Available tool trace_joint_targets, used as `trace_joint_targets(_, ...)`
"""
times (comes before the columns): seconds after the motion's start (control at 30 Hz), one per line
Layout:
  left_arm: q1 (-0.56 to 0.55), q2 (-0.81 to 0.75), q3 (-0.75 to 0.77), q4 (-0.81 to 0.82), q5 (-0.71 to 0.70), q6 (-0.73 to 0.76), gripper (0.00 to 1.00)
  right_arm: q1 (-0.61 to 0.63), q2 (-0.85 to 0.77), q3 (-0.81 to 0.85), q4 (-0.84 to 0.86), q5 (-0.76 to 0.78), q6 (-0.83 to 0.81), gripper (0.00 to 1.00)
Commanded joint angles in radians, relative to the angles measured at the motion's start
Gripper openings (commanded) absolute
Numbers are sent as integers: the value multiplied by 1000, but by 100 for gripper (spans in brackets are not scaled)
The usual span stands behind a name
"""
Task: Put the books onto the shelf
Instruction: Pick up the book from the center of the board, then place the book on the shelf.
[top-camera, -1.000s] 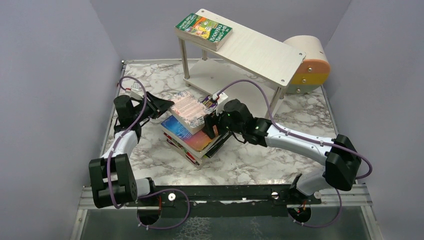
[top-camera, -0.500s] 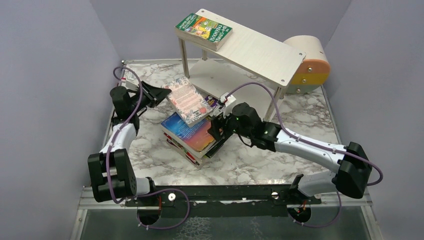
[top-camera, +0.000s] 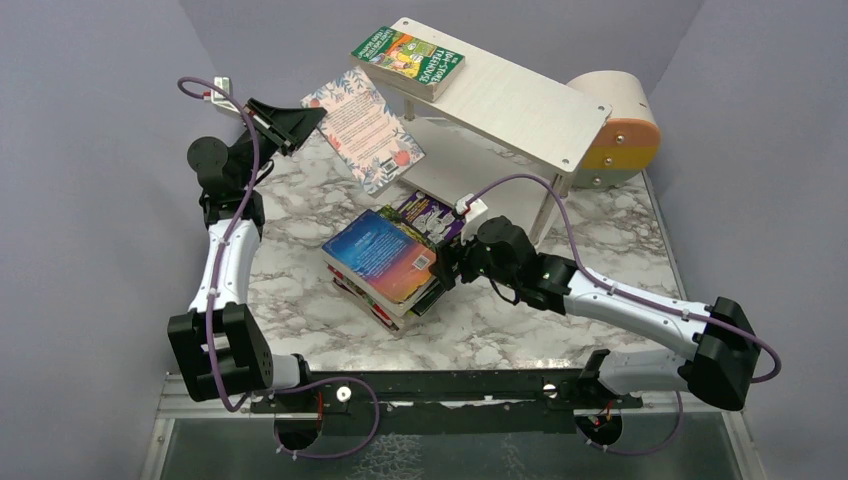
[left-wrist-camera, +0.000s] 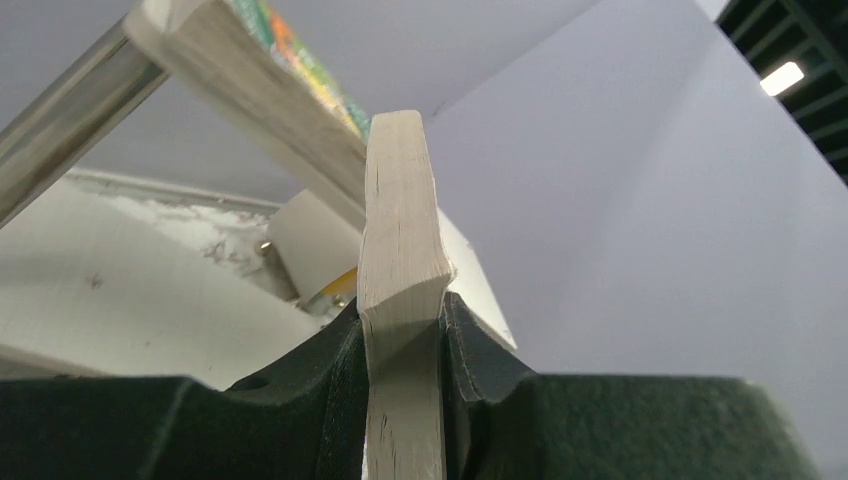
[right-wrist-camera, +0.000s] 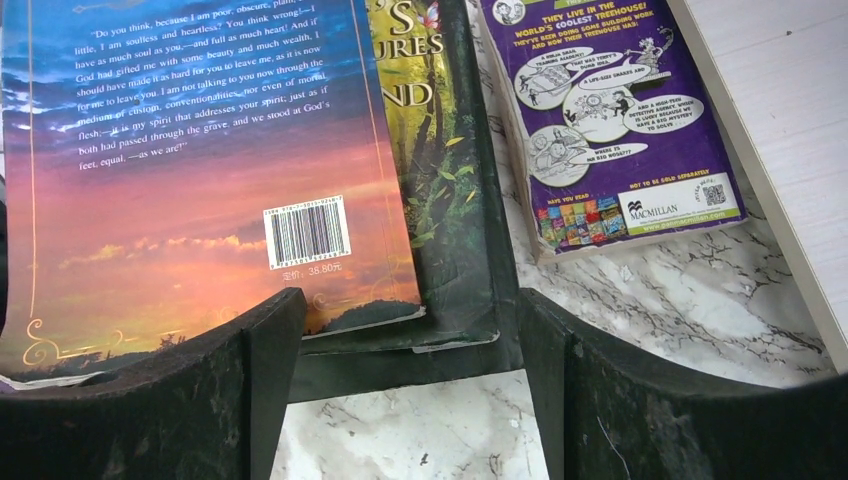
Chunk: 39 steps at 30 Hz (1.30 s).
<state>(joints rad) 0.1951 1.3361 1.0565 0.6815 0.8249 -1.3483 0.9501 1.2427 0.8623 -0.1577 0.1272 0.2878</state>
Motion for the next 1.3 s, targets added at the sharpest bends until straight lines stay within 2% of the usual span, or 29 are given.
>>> trace_joint_targets(0.0, 4, 38, 94, 265, -53, -214, 0, 7, -29, -13, 1, 26, 15, 76)
trace_joint_targets(0.13, 3, 104, 230, 316, -114, -281, 0, 7, -32, -16, 4, 20, 13, 76)
trace_joint_targets(0.37, -29, 242, 476, 300, -279, -284, 0, 7, -36, -12, 8, 15, 16, 76)
trace_joint_targets(0.6, -115, 357, 682, 138, -434, -220, 0, 7, -38, -7, 9, 20, 21, 76)
trace_joint_targets(0.8, -221, 447, 792, -23, -568, -168, 0, 7, -41, -6, 15, 18, 26, 76)
trace_joint_targets(0.97, -264, 513, 864, -90, -621, -171, 0, 7, -55, -16, 14, 29, 41, 76)
trace_joint_targets(1.13, -282, 539, 939, -242, -669, -130, 0, 7, -73, -30, 17, 36, 55, 76)
trace_joint_targets(1.27, -289, 572, 988, -337, -649, -133, 0, 7, -86, -41, 15, 44, 61, 76)
